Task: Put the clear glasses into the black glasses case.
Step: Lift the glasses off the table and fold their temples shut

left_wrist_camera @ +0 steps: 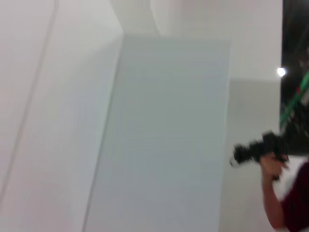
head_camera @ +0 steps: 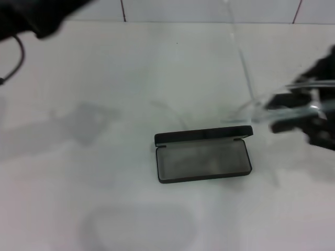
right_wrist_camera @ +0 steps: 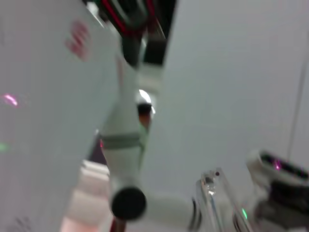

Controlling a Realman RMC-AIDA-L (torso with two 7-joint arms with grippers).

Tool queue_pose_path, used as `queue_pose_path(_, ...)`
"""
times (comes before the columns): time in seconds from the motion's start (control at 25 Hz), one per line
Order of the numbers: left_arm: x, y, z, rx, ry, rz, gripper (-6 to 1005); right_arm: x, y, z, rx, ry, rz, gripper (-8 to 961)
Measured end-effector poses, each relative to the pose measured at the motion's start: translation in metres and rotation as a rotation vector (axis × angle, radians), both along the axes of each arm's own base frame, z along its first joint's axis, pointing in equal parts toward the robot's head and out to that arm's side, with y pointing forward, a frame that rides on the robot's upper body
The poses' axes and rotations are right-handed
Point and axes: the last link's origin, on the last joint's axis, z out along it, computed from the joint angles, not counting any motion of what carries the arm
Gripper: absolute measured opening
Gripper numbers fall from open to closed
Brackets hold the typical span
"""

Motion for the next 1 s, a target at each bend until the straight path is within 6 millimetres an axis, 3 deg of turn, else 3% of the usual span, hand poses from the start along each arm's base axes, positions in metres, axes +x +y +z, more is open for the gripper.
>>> queue_pose_path(0.2, -0.016, 0.003, 0.011, 0.032, -0.089, 0.069, 100, 0.002, -0.013, 0.006, -0.016, 0.073, 0.033, 98)
queue_pose_path(0.36, -0.022, 0.007, 0.009, 0.012, -0.115, 0.097, 100, -0.005, -0.016, 0.001, -0.038, 0.089, 0.078, 98)
queue_pose_path(0.72, 0.001, 0.031, -0.043, -0.152, -0.068, 0.050, 100, -0.030, 0.003, -0.019, -0.103, 0.122, 0.147, 98)
queue_pose_path(1.0, 0.017, 0.036, -0.061, -0.195, -0.020, -0.005, 100, -0.040, 0.022, -0.037, -0.109, 0.095, 0.118, 97)
